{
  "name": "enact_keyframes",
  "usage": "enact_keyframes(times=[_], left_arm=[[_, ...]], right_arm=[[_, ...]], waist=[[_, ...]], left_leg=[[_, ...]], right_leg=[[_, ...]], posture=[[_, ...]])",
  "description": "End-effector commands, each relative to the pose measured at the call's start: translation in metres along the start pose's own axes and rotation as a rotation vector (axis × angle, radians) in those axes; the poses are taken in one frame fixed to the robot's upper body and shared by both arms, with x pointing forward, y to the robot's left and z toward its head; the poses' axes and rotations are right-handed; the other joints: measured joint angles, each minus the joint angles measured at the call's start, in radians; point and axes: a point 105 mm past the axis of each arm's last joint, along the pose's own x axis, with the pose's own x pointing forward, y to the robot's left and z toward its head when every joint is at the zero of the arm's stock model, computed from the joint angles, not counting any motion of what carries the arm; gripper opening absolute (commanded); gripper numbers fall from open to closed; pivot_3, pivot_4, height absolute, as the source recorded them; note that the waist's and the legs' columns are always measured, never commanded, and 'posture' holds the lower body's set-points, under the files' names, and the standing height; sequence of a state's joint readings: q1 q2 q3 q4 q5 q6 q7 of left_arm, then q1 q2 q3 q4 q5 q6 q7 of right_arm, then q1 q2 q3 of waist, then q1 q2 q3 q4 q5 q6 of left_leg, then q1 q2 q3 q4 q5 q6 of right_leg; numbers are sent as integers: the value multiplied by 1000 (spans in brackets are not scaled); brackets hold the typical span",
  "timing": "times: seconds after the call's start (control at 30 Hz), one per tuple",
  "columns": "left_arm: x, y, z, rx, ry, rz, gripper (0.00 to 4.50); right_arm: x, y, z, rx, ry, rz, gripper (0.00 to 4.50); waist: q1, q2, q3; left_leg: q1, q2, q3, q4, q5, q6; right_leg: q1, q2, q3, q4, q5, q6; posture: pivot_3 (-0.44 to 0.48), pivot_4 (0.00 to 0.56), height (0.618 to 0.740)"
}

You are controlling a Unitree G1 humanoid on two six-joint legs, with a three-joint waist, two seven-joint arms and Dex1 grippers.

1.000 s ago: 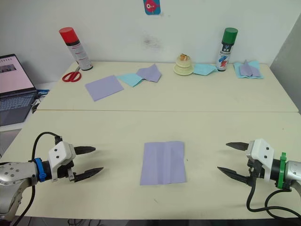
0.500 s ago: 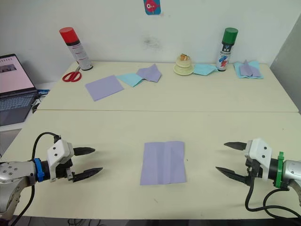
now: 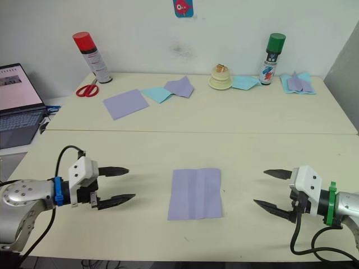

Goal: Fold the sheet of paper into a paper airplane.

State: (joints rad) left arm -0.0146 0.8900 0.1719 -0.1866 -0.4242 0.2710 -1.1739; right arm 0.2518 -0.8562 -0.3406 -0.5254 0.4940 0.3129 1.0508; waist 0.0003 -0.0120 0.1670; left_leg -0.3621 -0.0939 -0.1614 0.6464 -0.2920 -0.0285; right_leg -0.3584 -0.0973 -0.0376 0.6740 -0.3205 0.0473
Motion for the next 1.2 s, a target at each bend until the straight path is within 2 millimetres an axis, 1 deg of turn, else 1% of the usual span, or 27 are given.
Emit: enact_keyframes(times=[0.03,0.1,0.17,0.27,0.3,0.33,0.37,0.5,0.53,0.73,0.8,0.87,0.97,1.1,1.2], left_arm=[[13,-5,13,24,-44,-76,4480],[19,-5,16,29,-58,-113,4099],[30,-8,19,29,-67,-170,3584],[46,-6,23,7,-93,-203,2553],[51,-5,24,0,-99,-213,2287],[57,-5,23,10,-98,-223,1906],[63,-6,23,21,-97,-237,1639],[92,-16,19,59,-87,-307,295],[99,-19,18,62,-85,-324,35],[142,-28,12,102,-65,-366,35],[149,-30,8,119,-45,-375,35],[150,-33,-2,143,-1,-392,35],[149,-33,-13,159,38,-395,35],[148,-26,-17,146,45,-339,35],[144,-23,-18,136,49,-324,0]], right_arm=[[4,10,13,-13,-44,0,4500],[7,16,16,-1,-54,1,4500],[10,20,19,11,-66,0,4500],[13,22,24,17,-79,-6,4500],[14,23,25,20,-83,-8,4500],[15,22,26,23,-86,-12,4500],[17,22,27,25,-87,-14,4500],[23,19,25,23,-85,-24,4500],[24,18,25,23,-86,-24,4500],[31,15,19,22,-71,-30,4500],[32,15,18,21,-60,-33,4500],[35,13,14,15,-39,-39,4500],[39,9,6,5,14,-60,4500],[48,-1,-5,-18,59,-80,4500],[52,-5,-10,-29,87,-81,3885]], waist=[[0,0,0],[0,0,0],[0,0,0],[-1,0,0],[-1,0,0],[-1,0,0],[-1,0,0],[-2,-1,0],[-2,-1,0],[-1,-2,1],[-2,-2,1],[-2,-2,0],[-2,-2,0],[-3,-2,-1],[-3,-2,-1]], left_leg=[[0,0,0,0,0,0],[0,0,0,0,0,-1],[0,0,0,0,0,-1],[0,0,0,0,0,0],[0,0,0,1,0,0],[0,0,0,1,0,0],[0,0,0,1,0,0],[0,0,1,1,1,-2],[0,0,1,1,1,-2],[0,-1,1,2,1,-2],[0,-1,1,3,1,-2],[0,0,1,3,1,-2],[0,0,1,4,1,-2],[1,0,1,5,1,-2],[1,0,0,8,1,-2]], right_leg=[[0,0,0,0,0,0],[0,0,0,0,0,0],[0,0,0,0,0,0],[0,0,0,1,0,0],[0,0,0,1,0,0],[0,0,0,1,0,0],[0,1,0,1,0,0],[0,1,0,1,0,0],[0,1,0,1,0,0],[0,1,0,1,0,0],[0,2,0,1,0,0],[0,2,0,2,0,0],[0,2,0,3,0,0],[1,2,1,4,0,1],[1,5,1,6,1,1]], posture=[[0,150,740],[0,150,740],[0,150,740],[0,150,740],[0,150,740],[0,150,740],[0,150,740],[0,150,740],[0,150,740],[0,150,740],[0,150,740],[0,150,740],[0,150,740],[0,150,740],[0,150,740]])
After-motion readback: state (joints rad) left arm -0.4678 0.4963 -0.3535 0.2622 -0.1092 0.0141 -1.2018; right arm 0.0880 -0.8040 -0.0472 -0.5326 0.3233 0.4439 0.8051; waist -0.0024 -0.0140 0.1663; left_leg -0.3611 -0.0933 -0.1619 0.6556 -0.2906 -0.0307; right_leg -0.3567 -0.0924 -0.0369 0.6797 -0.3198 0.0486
